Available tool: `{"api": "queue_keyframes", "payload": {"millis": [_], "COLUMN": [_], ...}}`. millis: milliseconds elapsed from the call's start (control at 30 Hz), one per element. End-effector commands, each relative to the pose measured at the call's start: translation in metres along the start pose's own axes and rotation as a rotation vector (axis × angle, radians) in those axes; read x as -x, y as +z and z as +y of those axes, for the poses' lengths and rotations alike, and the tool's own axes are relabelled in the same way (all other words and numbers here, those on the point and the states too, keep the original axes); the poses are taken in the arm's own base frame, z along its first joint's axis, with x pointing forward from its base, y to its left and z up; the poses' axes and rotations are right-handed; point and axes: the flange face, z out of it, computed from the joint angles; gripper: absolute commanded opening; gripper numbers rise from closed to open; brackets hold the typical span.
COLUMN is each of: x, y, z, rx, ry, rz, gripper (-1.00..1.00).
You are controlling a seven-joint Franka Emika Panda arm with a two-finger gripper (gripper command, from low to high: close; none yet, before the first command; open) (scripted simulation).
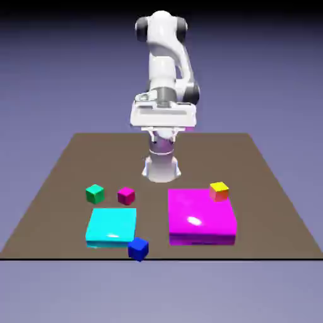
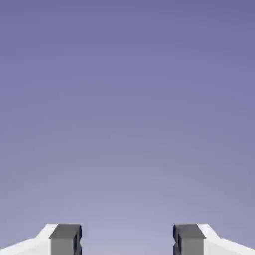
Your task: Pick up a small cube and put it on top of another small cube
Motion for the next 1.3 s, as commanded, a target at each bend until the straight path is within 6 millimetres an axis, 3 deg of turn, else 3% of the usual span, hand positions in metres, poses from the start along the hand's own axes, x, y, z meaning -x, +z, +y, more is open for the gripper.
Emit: {"api": "queue_keyframes", "payload": {"millis": [0, 167, 333, 500, 667, 733, 1067, 1100, 1267], "x": [0.005, 0.036, 0.073, 0.114, 0.155, 0.158, 0.188, 0.188, 0.172], "y": [0.010, 0.055, 0.086, 0.101, 0.102, 0.101, 0.141, 0.141, 0.127], "z": [0.010, 0.063, 0.122, 0.183, 0.241, 0.246, 0.293, 0.293, 0.271], "rx": [0.041, 0.229, 0.389, 0.515, 0.604, 0.609, 0.609, 0.609, 0.622], "ry": [-0.045, -0.269, -0.489, -0.705, -0.917, -0.933, -0.933, -0.933, -0.935], "rz": [-0.031, -0.206, -0.410, -0.638, -0.884, -0.902, -0.902, -0.902, -0.892], "gripper": [0.00, 0.00, 0.00, 0.00, 0.00, 0.00, 0.00, -1.00, -1.00]}}
